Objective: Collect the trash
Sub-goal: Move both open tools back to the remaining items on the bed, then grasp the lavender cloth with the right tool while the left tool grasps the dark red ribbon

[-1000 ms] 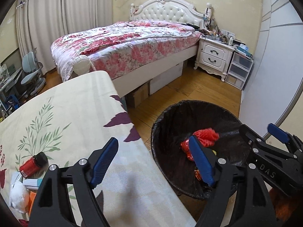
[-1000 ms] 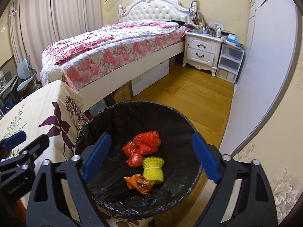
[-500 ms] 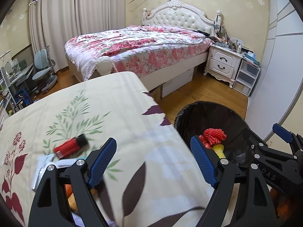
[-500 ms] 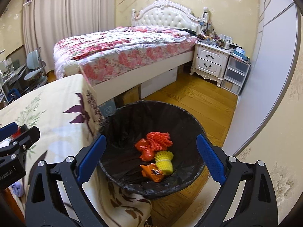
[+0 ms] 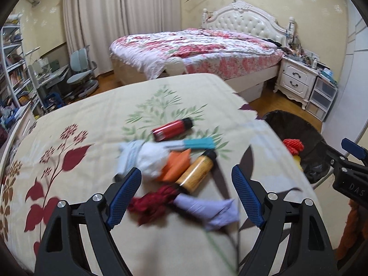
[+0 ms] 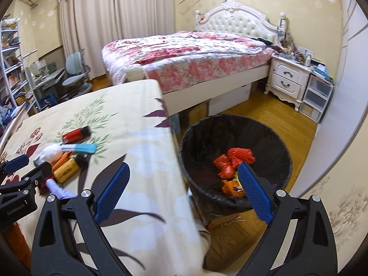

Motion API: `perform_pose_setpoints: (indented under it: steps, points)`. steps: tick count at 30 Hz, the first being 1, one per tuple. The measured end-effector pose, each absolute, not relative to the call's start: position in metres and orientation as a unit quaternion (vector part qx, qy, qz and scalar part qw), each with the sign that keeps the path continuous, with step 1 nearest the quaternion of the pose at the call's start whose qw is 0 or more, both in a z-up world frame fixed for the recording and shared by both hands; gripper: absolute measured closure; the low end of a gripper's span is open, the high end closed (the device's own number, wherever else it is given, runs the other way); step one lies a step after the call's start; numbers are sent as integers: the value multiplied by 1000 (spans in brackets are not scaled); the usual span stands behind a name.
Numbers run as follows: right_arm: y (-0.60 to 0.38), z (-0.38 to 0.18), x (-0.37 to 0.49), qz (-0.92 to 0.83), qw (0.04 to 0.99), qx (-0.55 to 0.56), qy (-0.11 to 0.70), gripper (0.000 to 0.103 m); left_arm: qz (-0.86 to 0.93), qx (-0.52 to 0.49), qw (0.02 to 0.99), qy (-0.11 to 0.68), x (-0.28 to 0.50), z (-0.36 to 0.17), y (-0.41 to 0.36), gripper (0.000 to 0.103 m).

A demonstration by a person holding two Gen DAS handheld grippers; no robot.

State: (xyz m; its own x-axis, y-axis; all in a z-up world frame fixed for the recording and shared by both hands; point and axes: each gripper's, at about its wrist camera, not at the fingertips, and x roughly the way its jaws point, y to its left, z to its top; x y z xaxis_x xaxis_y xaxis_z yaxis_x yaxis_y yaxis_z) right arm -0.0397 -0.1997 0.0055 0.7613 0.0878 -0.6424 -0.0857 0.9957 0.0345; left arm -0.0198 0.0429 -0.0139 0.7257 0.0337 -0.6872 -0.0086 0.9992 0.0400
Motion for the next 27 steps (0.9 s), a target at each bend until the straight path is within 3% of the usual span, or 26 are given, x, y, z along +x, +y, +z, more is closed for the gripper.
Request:
perform_pose_setpoints:
  steps: [9, 19, 27]
  points:
    - [-146, -4, -53, 121, 922, -16, 368, 24, 60, 8, 927, 370, -54, -24, 93, 22]
    - [-77, -18, -65, 199, 900, -64, 382, 26, 94, -10, 922, 376, -70, -34, 131, 22]
    - [-47, -36, -62, 235, 879, -95, 405, 50, 103, -15, 917, 386, -73, -43, 142, 22]
